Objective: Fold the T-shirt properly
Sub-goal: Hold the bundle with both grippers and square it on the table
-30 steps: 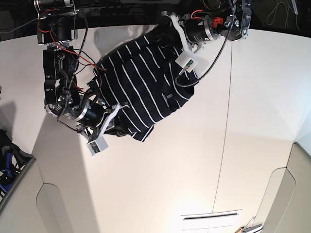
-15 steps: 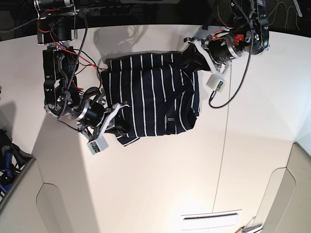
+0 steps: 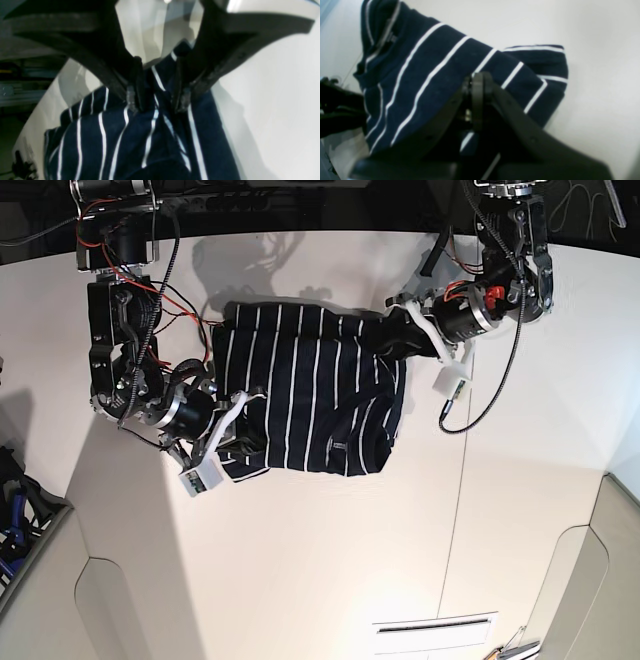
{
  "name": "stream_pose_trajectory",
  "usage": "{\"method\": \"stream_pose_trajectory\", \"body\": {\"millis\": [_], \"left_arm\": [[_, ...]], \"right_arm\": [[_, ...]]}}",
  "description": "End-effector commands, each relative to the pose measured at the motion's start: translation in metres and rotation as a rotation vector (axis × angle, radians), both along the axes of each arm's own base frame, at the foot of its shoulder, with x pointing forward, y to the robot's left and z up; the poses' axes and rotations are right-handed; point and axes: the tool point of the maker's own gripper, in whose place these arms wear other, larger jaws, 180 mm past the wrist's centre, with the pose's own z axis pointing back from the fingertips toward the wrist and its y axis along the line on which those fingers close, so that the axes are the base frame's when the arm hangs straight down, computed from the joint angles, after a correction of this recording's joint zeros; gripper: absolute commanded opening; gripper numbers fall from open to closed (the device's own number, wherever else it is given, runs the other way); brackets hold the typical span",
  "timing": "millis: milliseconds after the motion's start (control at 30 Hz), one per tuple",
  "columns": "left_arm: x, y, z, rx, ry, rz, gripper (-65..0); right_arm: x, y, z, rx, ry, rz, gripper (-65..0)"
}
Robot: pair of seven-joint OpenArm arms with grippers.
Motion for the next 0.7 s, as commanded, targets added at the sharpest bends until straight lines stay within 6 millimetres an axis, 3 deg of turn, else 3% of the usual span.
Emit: {"method": "stream_pose_trajectory", "body": {"millis": [0, 300, 667], "left_arm": [[0.008, 0.004, 0.003, 0.027, -0.020, 0.002, -44.4], [0.036, 0.016, 0.006, 0.082, -0.060, 0.033, -44.4], [0.059, 0.046, 0.016, 0.149, -0.094, 0.044, -44.4]], "right_arm": [[0.008, 0.002, 0.015, 0.022, -0.044, 0.006, -65.0], [0.007, 0.001, 0.013, 0.014, -0.032, 0.008, -65.0], [0.006, 0.003, 0.014, 0.031, -0.023, 0.012, -65.0]]}}
